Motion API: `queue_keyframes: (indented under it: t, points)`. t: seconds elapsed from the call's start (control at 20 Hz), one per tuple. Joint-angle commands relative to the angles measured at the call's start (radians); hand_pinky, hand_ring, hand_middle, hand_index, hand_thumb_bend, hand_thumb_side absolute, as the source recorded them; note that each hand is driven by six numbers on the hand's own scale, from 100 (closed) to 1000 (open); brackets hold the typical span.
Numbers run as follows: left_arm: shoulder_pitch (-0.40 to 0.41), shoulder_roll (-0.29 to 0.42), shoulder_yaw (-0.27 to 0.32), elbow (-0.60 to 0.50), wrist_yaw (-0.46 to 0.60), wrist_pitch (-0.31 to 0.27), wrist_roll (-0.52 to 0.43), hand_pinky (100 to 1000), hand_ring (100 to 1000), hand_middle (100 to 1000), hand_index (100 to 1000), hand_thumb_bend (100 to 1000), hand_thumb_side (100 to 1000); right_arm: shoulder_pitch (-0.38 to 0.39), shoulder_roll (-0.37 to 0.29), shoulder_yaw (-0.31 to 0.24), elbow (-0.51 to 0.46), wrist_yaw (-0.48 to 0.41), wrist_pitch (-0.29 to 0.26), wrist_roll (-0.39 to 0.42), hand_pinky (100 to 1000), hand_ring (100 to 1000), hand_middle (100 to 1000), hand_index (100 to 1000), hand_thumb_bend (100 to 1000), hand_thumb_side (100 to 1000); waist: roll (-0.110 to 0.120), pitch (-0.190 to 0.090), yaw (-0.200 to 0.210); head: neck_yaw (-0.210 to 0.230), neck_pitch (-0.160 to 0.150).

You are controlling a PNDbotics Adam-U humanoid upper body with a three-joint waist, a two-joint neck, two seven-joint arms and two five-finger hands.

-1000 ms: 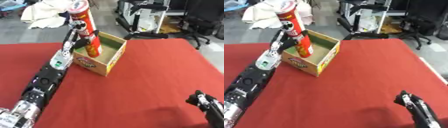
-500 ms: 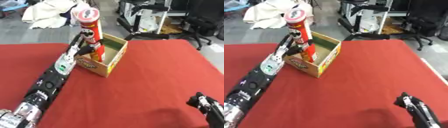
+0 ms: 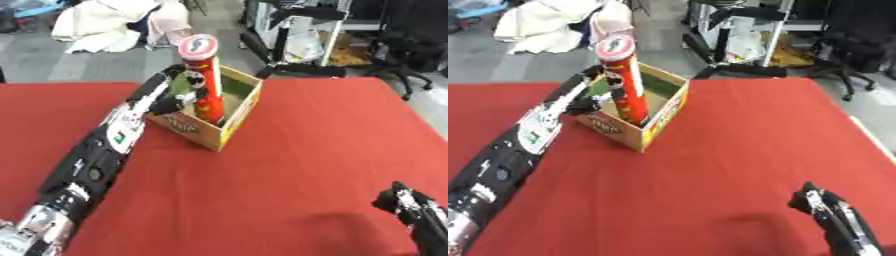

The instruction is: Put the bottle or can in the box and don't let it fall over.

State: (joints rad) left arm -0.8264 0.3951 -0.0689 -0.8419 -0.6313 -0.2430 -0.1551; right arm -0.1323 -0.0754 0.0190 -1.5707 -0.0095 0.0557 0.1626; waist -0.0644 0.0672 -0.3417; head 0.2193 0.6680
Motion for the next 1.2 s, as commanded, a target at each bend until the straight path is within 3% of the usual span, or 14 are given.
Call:
queue_keyframes:
  t: [0.05,0.25,0.35,0.6,0.85,1.2]
  points:
    - [0.001,0.048,0.015,-0.077,0.041,0.008,-0.035,1000,1000,977,1000,557,950,-0.006,-0.021,-0.007,-0.01,0.002,-0.003,-0.005,807,631,530,564,100,620,0.001,-0.018,0.006,0.001,0.004]
    - [0.089,0.075,0.031,-0.261,0.228,0.034,-0.061,1000,1000,988,1000,494,957,0.0,-0.027,-0.016,-0.011,0.003,-0.003,-0.012,807,631,530,564,100,627,0.005,-0.022,0.032,-0.008,0.007]
    - [0.183,0.084,0.056,-0.401,0.354,0.062,-0.062,1000,1000,990,1000,369,921,0.004,-0.03,-0.02,-0.011,0.004,-0.002,-0.017,807,631,530,564,100,624,0.007,-0.023,0.055,-0.013,0.008]
    - [0.457,0.08,0.129,-0.727,0.569,0.123,-0.056,1000,1000,983,981,268,910,0.015,-0.043,-0.035,-0.012,0.007,-0.002,-0.031,807,631,530,562,100,624,0.014,-0.028,0.115,-0.031,0.018]
    - [0.64,0.02,0.195,-0.916,0.639,0.148,-0.059,1000,1000,974,960,231,894,0.035,-0.056,-0.047,-0.01,0.003,0.001,-0.042,806,630,530,561,100,638,0.017,-0.035,0.162,-0.047,0.031]
    - [0.758,-0.108,0.232,-0.99,0.622,0.165,-0.077,1000,1000,981,960,207,908,0.039,-0.05,-0.063,-0.013,-0.002,0.0,-0.056,807,630,530,561,100,633,0.014,-0.042,0.176,-0.042,0.049]
